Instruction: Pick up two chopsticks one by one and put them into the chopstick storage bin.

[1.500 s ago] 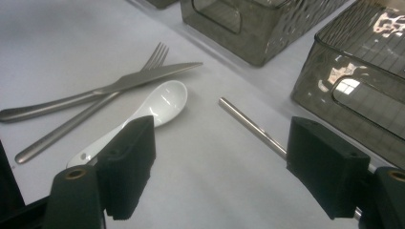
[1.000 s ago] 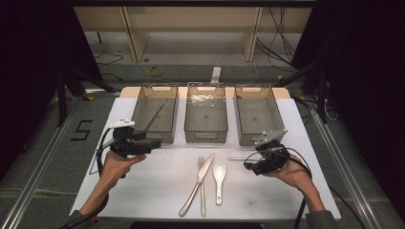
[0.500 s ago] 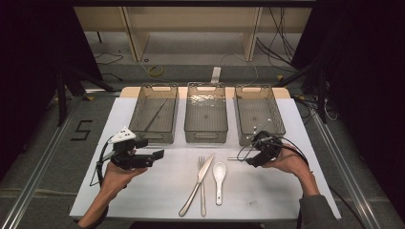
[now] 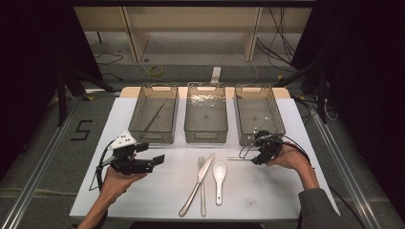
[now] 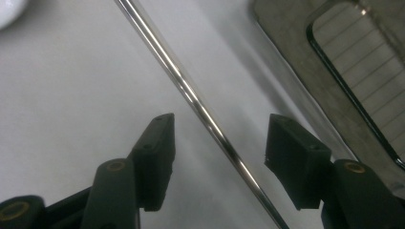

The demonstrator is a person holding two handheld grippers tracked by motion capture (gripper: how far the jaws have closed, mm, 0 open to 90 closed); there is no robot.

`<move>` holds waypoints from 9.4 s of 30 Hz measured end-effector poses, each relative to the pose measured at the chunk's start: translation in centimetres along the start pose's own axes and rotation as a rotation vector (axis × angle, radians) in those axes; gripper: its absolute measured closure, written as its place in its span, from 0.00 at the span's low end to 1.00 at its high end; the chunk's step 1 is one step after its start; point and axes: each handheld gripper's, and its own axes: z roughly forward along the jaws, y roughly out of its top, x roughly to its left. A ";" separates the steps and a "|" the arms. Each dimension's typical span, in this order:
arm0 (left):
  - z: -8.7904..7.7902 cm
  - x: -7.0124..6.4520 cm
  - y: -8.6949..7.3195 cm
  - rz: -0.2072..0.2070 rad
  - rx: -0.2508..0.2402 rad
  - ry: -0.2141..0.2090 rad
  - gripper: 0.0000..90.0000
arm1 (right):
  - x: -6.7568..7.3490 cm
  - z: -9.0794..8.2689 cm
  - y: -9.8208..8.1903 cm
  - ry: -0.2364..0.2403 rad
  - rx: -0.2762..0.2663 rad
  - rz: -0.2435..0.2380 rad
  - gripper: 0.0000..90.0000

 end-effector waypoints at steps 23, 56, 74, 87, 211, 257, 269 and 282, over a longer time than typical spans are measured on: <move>0.2 -0.2 -0.1 0.017 0.004 -0.002 0.18 | -1.2 1.3 0.5 0.038 0.113 -0.044 0.72; 0.2 -0.3 0.0 0.015 0.007 -0.005 0.18 | 0.1 0.8 0.7 0.021 0.142 -0.122 0.96; 0.5 -1.0 0.2 0.037 0.022 -0.040 0.19 | 5.3 -5.2 1.7 -0.059 0.030 -0.241 0.96; 1.1 -3.6 0.8 0.084 0.052 -0.137 0.19 | 11.2 -6.6 2.5 -0.060 -0.028 -0.401 0.96; 1.6 -1.1 3.3 0.192 0.099 -0.035 0.92 | 13.2 -3.6 -2.4 0.091 -0.604 0.146 0.30; 6.2 10.8 6.6 -0.161 0.069 0.351 0.92 | 14.3 -2.8 -3.4 0.096 -0.546 0.171 0.24; 7.5 11.2 6.9 -0.200 0.119 0.369 0.91 | 14.4 -3.0 -3.5 0.109 -0.551 0.164 0.23; 6.2 10.6 7.3 -0.228 0.078 0.334 0.54 | 14.5 -3.0 -3.4 0.108 -0.551 0.152 0.23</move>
